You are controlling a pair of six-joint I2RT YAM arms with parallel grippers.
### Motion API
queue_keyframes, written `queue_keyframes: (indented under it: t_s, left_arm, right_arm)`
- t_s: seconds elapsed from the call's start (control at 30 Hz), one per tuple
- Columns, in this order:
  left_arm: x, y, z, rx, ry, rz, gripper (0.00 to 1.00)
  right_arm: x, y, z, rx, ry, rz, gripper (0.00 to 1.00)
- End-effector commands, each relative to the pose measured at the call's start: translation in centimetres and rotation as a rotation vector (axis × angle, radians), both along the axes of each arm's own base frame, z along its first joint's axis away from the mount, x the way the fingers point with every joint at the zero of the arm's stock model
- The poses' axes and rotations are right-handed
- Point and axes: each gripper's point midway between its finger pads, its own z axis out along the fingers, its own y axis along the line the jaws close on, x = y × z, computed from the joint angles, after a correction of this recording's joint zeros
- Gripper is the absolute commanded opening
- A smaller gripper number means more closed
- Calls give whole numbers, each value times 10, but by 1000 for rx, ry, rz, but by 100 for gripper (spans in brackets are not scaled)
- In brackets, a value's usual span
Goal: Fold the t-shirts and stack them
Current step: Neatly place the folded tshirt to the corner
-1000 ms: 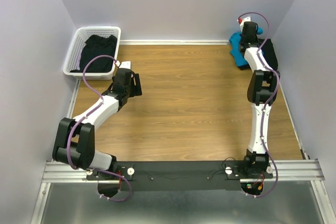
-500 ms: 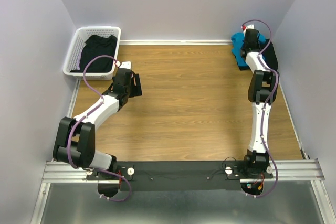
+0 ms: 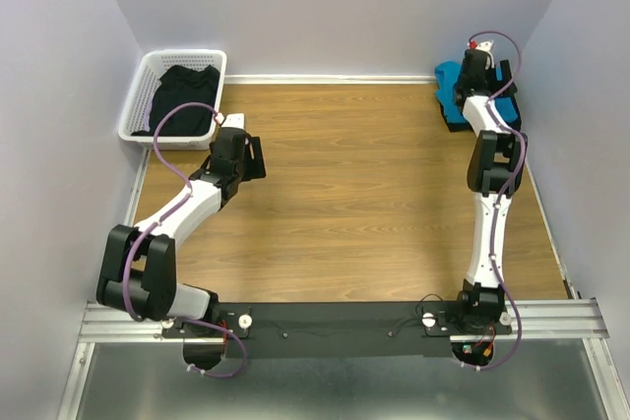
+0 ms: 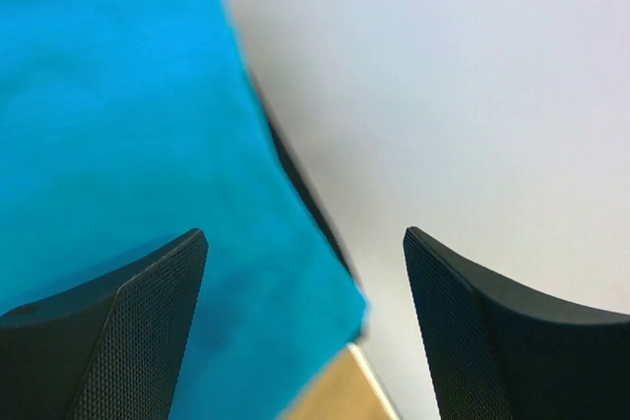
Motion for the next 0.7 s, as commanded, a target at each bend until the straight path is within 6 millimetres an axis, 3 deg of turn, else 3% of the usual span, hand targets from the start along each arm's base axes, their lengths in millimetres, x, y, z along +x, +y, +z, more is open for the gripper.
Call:
queue_keyframes:
  t_s: [0.0, 0.03, 0.07, 0.13, 0.17, 0.23, 0.27, 0.3, 0.37, 0.4, 0.43, 0.47, 0.5, 0.53, 0.57, 0.6, 0.67]
  left_arm:
    - [6, 2, 34, -4, -105, 14, 79]
    - [5, 3, 42, -5, -126, 17, 79]
    - [4, 4, 52, -14, -152, 19, 79]
    - [3, 4, 63, -17, -181, 20, 79]
    - [2, 5, 70, -20, -202, 22, 79]
    - [-2, 9, 86, -22, -246, 36, 79]
    - [-4, 12, 93, -20, -265, 43, 79]
    - [-8, 16, 105, -20, -300, 59, 79]
    - [-12, 21, 118, -22, -338, 78, 79]
    - [-17, 26, 130, -25, -375, 99, 79]
    - [-20, 28, 137, -29, -397, 107, 79]
    - [-23, 30, 143, -32, -410, 114, 80]
    - [-28, 34, 157, -39, -446, 129, 80]
    - [-33, 38, 164, -40, -452, 151, 79]
    - [-37, 42, 172, -44, -466, 168, 79]
    - [-46, 50, 187, -52, -496, 202, 79]
    - [-56, 58, 202, -65, -528, 240, 79]
  right_arm:
    - [-26, -10, 100, -13, -216, -119, 89]
    - [-33, -6, 96, -7, -195, -111, 89]
    - [-40, 2, 124, -3, -235, -95, 90]
    - [-54, 10, 127, 9, -222, -83, 91]
    - [-65, 19, 164, 16, -281, -55, 93]
    - [-80, 27, 176, 45, -308, -37, 95]
    - [-91, 33, 171, 70, -297, -19, 96]
    - [-111, 38, 187, 126, -347, -19, 99]
    - [-129, 49, 203, 208, -393, 22, 100]
    - [-151, 57, 229, 274, -469, 32, 100]
    - [-161, 62, 236, 314, -490, 49, 100]
    - [-170, 72, 226, 364, -457, 85, 100]
    - [-181, 78, 234, 404, -486, 106, 100]
    - [-203, 86, 261, 449, -571, 133, 100]
    - [-215, 94, 254, 491, -556, 165, 100]
    - [-237, 101, 276, 535, -642, 187, 100]
    - [-257, 117, 286, 587, -666, 276, 100]
